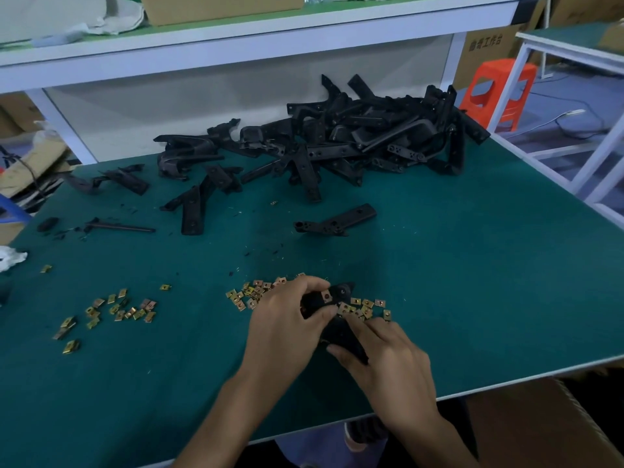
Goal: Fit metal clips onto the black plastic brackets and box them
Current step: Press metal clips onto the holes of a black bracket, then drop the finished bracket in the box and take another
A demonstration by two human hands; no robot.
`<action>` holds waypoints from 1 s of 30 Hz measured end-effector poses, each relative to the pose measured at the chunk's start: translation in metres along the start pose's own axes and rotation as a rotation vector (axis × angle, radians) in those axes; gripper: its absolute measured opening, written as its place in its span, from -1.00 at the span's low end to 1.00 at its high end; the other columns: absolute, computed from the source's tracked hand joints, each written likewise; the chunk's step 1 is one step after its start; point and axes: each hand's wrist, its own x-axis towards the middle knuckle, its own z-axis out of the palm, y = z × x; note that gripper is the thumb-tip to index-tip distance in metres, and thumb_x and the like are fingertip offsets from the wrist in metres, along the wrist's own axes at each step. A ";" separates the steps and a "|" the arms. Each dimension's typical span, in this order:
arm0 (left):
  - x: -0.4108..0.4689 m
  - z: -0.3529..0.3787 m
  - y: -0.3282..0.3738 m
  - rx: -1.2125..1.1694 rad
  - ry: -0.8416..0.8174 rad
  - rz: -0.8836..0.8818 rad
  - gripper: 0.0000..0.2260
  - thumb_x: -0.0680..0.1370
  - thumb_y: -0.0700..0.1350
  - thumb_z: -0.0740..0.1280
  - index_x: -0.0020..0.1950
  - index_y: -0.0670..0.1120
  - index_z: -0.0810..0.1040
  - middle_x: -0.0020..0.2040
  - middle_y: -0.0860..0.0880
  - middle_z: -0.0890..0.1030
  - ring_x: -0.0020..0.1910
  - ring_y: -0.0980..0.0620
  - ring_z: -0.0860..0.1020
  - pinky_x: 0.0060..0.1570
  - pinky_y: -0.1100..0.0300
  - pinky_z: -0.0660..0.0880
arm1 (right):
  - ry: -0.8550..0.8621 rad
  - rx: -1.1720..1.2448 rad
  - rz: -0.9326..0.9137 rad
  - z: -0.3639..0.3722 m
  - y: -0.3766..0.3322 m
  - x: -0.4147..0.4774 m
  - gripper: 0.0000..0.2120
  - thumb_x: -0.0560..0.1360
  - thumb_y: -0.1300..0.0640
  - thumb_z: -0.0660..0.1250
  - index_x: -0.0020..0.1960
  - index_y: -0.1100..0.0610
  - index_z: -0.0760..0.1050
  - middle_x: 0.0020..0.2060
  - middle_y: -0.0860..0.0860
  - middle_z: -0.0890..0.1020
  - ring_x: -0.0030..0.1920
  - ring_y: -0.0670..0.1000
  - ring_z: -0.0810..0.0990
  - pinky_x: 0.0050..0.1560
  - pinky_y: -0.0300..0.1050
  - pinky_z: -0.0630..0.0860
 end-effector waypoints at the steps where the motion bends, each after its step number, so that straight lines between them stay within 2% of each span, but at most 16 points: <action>1: -0.001 0.002 0.000 -0.010 0.010 -0.010 -0.76 0.47 -0.05 0.53 0.11 0.12 0.64 -0.06 0.35 0.58 0.07 0.32 0.52 0.02 0.52 0.39 | -0.001 -0.004 0.003 -0.001 0.000 0.000 -0.55 0.42 -0.28 0.47 0.21 -0.07 0.62 -0.20 -0.14 0.58 -0.18 -0.02 0.57 -0.37 -0.22 0.30; 5: -0.004 0.002 -0.001 -0.021 0.022 -0.001 -0.77 0.47 -0.03 0.53 0.11 0.14 0.65 -0.05 0.37 0.57 0.09 0.33 0.51 0.02 0.57 0.34 | -0.001 0.015 0.015 -0.003 -0.001 0.000 -0.55 0.42 -0.26 0.49 0.21 -0.07 0.63 -0.18 -0.14 0.59 -0.18 -0.01 0.59 -0.36 -0.20 0.35; 9: -0.004 0.000 0.010 -0.046 0.013 0.038 -0.76 0.48 -0.02 0.53 0.11 0.18 0.63 -0.02 0.32 0.61 0.07 0.24 0.54 0.10 0.30 0.46 | 0.058 0.077 0.071 -0.009 -0.007 0.001 -0.54 0.36 -0.20 0.57 0.19 -0.04 0.64 -0.15 -0.12 0.63 -0.15 0.00 0.62 -0.36 -0.21 0.41; 11: -0.004 0.001 0.018 -0.058 -0.002 0.067 -0.76 0.49 -0.01 0.52 0.11 0.22 0.61 -0.02 0.36 0.59 0.06 0.26 0.55 0.08 0.24 0.50 | 0.077 0.111 0.100 -0.017 -0.007 -0.003 -0.49 0.36 -0.15 0.59 0.25 -0.02 0.62 -0.09 -0.11 0.65 -0.10 -0.01 0.62 -0.34 -0.19 0.48; 14: -0.005 0.008 0.031 -0.032 -0.069 0.169 -0.74 0.48 -0.03 0.52 0.12 0.20 0.60 -0.02 0.35 0.57 0.03 0.25 0.53 0.02 0.35 0.44 | 0.074 0.094 0.107 -0.035 -0.001 -0.024 -0.39 0.38 -0.09 0.54 0.39 -0.03 0.51 0.00 -0.11 0.63 -0.04 -0.01 0.61 -0.24 -0.17 0.53; 16: -0.008 0.020 0.045 0.008 -0.126 0.250 -0.73 0.47 -0.08 0.54 0.12 0.11 0.62 0.00 0.22 0.60 0.02 0.16 0.53 -0.03 0.37 0.39 | 0.104 0.101 0.159 -0.049 0.009 -0.049 -0.42 0.41 -0.08 0.47 0.41 -0.03 0.49 0.05 -0.10 0.63 0.00 -0.01 0.64 -0.14 -0.17 0.58; 18: -0.016 0.039 0.063 -0.016 -0.201 0.293 -0.72 0.45 -0.12 0.55 0.12 0.07 0.63 0.02 0.18 0.61 0.03 0.13 0.53 0.00 0.35 0.37 | 0.166 0.105 0.247 -0.063 0.022 -0.080 -0.47 0.44 -0.10 0.44 0.39 -0.04 0.52 0.09 -0.11 0.64 0.02 -0.03 0.66 -0.06 -0.21 0.58; 21: -0.041 0.071 0.088 -0.091 -0.320 0.374 -0.68 0.43 -0.17 0.57 0.10 0.11 0.62 0.01 0.27 0.57 0.03 0.19 0.50 0.00 0.41 0.32 | 0.257 0.082 0.401 -0.078 0.036 -0.130 -0.50 0.39 -0.09 0.51 0.31 -0.04 0.59 0.07 -0.13 0.67 0.01 -0.08 0.67 -0.06 -0.30 0.57; 23: -0.060 0.092 0.099 -0.138 -0.391 0.416 -0.61 0.42 -0.16 0.58 0.19 0.11 0.62 0.09 0.22 0.60 0.09 0.12 0.54 0.04 0.37 0.33 | 0.310 0.091 0.518 -0.080 0.043 -0.164 -0.51 0.32 -0.03 0.57 0.23 -0.03 0.64 0.00 -0.12 0.68 -0.04 -0.11 0.68 -0.10 -0.34 0.57; 25: -0.075 0.105 0.107 -0.179 -0.432 0.476 -0.57 0.48 -0.08 0.54 0.32 0.11 0.57 0.19 0.21 0.57 0.17 0.12 0.51 0.10 0.32 0.35 | 0.373 0.161 0.672 -0.085 0.046 -0.193 -0.53 0.34 -0.01 0.60 0.23 -0.07 0.62 0.04 -0.19 0.66 0.01 -0.22 0.63 -0.01 -0.44 0.51; 28: -0.085 0.113 0.111 -0.204 -0.419 0.522 -0.64 0.54 0.03 0.46 0.32 0.20 0.51 0.21 0.20 0.57 0.19 0.14 0.49 0.12 0.28 0.40 | 0.503 0.319 0.918 -0.102 0.060 -0.223 -0.60 0.49 -0.20 0.45 0.30 -0.19 0.53 0.17 -0.25 0.61 0.18 -0.30 0.56 0.10 -0.43 0.46; 30: -0.086 0.114 0.107 -0.205 -0.411 0.492 -0.62 0.51 -0.03 0.50 0.27 0.22 0.52 0.17 0.19 0.61 0.16 0.10 0.54 0.10 0.24 0.42 | 0.574 0.296 1.036 -0.120 0.087 -0.233 -0.61 0.48 -0.25 0.40 0.28 -0.28 0.47 0.19 -0.34 0.57 0.21 -0.31 0.52 0.10 -0.36 0.47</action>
